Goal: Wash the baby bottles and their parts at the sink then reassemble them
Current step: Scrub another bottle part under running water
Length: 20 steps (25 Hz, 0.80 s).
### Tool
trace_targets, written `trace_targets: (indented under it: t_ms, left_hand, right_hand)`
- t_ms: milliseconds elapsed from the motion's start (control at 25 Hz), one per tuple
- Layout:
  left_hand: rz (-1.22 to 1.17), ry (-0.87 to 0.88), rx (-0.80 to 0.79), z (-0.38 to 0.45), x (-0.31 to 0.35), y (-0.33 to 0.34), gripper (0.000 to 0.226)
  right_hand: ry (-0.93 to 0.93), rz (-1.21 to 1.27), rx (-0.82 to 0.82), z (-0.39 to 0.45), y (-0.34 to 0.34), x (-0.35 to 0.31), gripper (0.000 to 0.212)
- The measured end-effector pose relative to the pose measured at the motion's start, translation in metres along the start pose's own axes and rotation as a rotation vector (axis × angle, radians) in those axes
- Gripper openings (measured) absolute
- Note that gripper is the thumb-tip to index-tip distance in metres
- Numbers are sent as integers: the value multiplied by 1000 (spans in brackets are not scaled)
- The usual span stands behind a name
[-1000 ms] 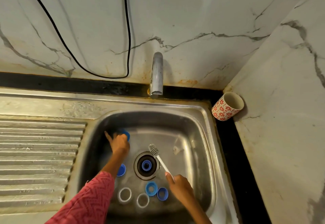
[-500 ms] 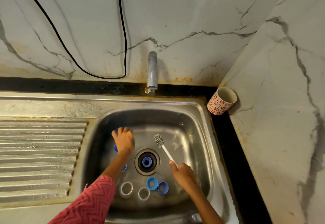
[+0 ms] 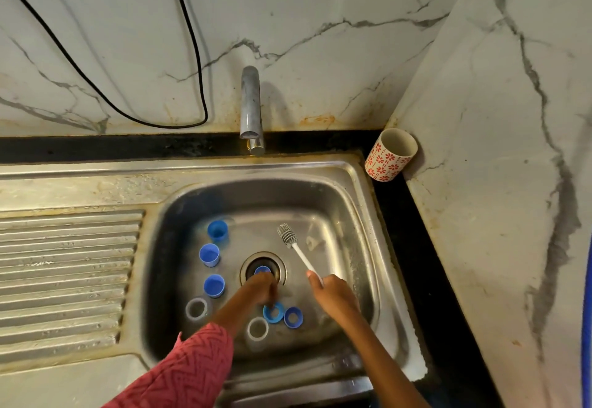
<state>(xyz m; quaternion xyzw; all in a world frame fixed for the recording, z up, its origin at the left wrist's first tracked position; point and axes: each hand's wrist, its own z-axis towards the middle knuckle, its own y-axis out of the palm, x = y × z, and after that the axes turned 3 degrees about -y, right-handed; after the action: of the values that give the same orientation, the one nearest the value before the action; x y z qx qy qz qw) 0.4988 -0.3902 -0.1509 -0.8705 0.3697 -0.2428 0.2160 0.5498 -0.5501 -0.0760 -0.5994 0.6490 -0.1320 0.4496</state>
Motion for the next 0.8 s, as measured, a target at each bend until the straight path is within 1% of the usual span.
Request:
trace_targets:
  t_ms: [40,80,120,160,200,240,320,440,520,640,720,800]
  left_hand:
    - [4,-15,-31,1,2,2,7]
    - [7,-34,-45,2,4,5,10]
    - [9,-63,-45,5,4,8,20]
    - [0,-80,-33,7,3,11,21]
    - [6,-75,-22,6,4,13,14]
    - [11,-77,1,6,4,13,17]
    - [13,-84,54,8,3,13,36]
    - [27,-84,119,8,2,9,47]
    - [39,-71,165,5,2,5,42]
    - [-24,-72,262,3,1,2,24]
    - [-131,-141,325,1,-7,-3,22]
    - [-187,-204,401,3,-21,-8,23]
  right_hand:
    - [3,2,0,-3,-1,1,51]
    - [7,6,2,-5,-2,2,51]
    - [12,10,2,-8,-3,2,51]
    - [14,6,5,-10,-5,3,51]
    - [16,2,7,-12,-7,5,51]
    - [18,0,9,-13,-8,8,51]
    - [28,2,18,-15,-12,12,50]
    - [54,30,37,-16,-16,13,50]
    - [59,32,39,-17,-16,12,50]
    - [63,34,65,-17,-16,10,52]
    - [67,23,77,-15,-15,12,51]
    - [64,11,94,-14,-15,14,50]
